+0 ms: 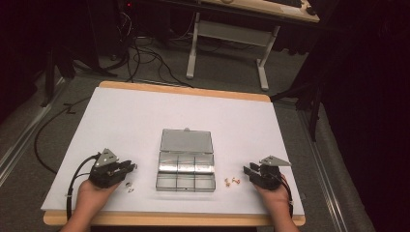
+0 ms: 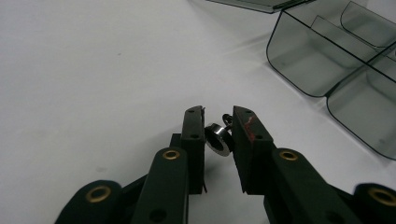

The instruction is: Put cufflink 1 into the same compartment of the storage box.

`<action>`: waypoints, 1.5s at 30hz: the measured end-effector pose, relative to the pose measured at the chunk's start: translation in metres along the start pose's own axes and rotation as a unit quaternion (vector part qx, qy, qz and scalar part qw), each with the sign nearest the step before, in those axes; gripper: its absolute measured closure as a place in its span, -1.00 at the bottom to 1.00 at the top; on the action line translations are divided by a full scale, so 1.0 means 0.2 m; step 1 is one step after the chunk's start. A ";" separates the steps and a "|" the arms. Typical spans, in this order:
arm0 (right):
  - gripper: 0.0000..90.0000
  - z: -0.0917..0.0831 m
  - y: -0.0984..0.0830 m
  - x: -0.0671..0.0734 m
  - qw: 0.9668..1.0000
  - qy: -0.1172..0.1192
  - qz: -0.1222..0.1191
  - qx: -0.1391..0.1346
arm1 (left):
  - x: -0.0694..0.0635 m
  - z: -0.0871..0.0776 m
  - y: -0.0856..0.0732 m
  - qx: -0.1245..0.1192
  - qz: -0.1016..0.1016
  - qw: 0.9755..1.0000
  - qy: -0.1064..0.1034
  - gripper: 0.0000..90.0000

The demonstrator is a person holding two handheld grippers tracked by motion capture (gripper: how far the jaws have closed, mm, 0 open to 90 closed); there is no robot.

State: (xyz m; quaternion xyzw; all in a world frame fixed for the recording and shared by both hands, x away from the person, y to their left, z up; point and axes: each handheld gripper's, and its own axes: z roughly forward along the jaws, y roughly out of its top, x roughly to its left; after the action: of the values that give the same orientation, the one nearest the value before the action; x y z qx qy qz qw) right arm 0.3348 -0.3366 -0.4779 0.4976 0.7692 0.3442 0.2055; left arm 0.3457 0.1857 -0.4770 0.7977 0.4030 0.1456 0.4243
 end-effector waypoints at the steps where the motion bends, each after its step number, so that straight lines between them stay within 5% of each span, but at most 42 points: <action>1: 0.41 0.00 0.00 0.00 1.000 0.000 0.000 0.001 | 0.00 -0.03 -0.02 -0.007 -0.004 1.000 0.005 0.68; 7: 0.39 0.00 0.00 0.00 1.000 0.006 0.000 0.001 | -0.04 -0.10 -0.10 -0.002 0.001 0.999 0.054 0.68; 13: 0.35 0.00 0.00 0.00 1.000 0.004 -0.008 0.002 | -0.05 -0.09 -0.13 0.008 -0.010 0.997 0.077 0.68; 24: 0.22 -0.01 0.00 0.01 1.000 0.002 -0.008 -0.003 | -0.05 -0.10 -0.13 -0.001 -0.017 0.997 0.073 0.61; 29: -0.10 -0.06 0.02 0.00 1.000 -0.016 0.000 -0.023 | -0.03 -0.11 -0.13 -0.013 -0.028 0.997 0.073 0.40; 36: -0.07 -0.11 0.04 -0.08 0.999 -0.024 -0.002 -0.026 | -0.03 -0.13 -0.12 -0.026 -0.025 0.997 0.075 0.29; 39: -0.06 -0.08 0.01 -0.07 0.999 -0.023 0.016 -0.033 | -0.02 -0.14 -0.08 -0.032 -0.052 0.996 0.060 0.22; 45: -0.10 -0.11 0.01 -0.07 0.998 -0.033 0.017 -0.052 | -0.06 -0.11 -0.04 -0.024 -0.011 0.997 0.077 0.14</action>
State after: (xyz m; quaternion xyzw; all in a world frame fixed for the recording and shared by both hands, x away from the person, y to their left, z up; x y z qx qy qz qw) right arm 0.3264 -0.3557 -0.4623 0.5106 0.7345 0.3701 0.2506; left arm 0.3206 0.1910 -0.4694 0.7690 0.4397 0.2113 0.4132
